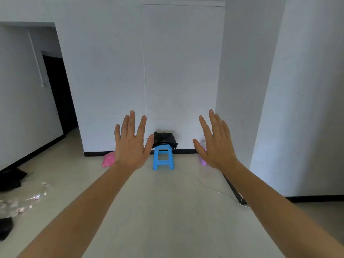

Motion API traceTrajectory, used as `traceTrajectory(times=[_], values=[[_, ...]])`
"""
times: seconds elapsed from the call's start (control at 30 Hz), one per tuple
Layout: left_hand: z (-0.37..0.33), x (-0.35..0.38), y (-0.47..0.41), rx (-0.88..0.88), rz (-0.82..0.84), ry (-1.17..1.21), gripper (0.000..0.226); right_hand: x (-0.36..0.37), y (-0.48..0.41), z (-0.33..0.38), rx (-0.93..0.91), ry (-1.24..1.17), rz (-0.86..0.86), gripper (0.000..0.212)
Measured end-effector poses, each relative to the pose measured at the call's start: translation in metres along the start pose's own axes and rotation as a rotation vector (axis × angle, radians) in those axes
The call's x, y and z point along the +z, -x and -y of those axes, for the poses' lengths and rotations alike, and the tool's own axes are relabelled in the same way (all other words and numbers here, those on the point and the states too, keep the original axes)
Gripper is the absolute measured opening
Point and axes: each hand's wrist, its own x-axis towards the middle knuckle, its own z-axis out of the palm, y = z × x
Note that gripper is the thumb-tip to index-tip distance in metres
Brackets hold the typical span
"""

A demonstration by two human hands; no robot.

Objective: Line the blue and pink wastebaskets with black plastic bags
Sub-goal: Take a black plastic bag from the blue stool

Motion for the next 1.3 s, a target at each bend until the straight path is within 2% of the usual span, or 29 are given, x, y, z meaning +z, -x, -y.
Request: traceTrajectory(times=[0.23,0.37,0.57,0.7,0.93,1.13,1.3], values=[[0.078,0.123,-0.052,-0.087,0.046,0.037,0.066,0.144,-0.059,-0.005,-0.027,-0.013,0.124,0.073],[0.115,0.185,-0.118,-0.042,0.093,0.038,0.067,0.214,-0.111,-0.023,-0.102,0.057,0.205,0.071],[0.115,0.296,-0.196,-0.055,0.105,0.182,0.067,0.316,-0.156,-0.084,0.044,0.005,0.186,0.072],[0.112,0.393,-0.240,0.024,0.160,0.161,0.064,0.404,-0.179,-0.137,0.108,-0.015,0.209,0.072],[0.116,0.568,-0.347,-0.046,0.285,0.110,0.069,0.578,-0.243,-0.240,0.191,-0.077,0.270,0.075],[0.168,0.683,-0.436,-0.074,0.339,0.047,0.067,0.721,-0.337,-0.296,0.231,-0.153,0.333,0.075],[0.226,0.789,-0.483,-0.118,0.388,0.008,0.067,0.857,-0.389,-0.309,0.142,-0.178,0.428,0.075]])
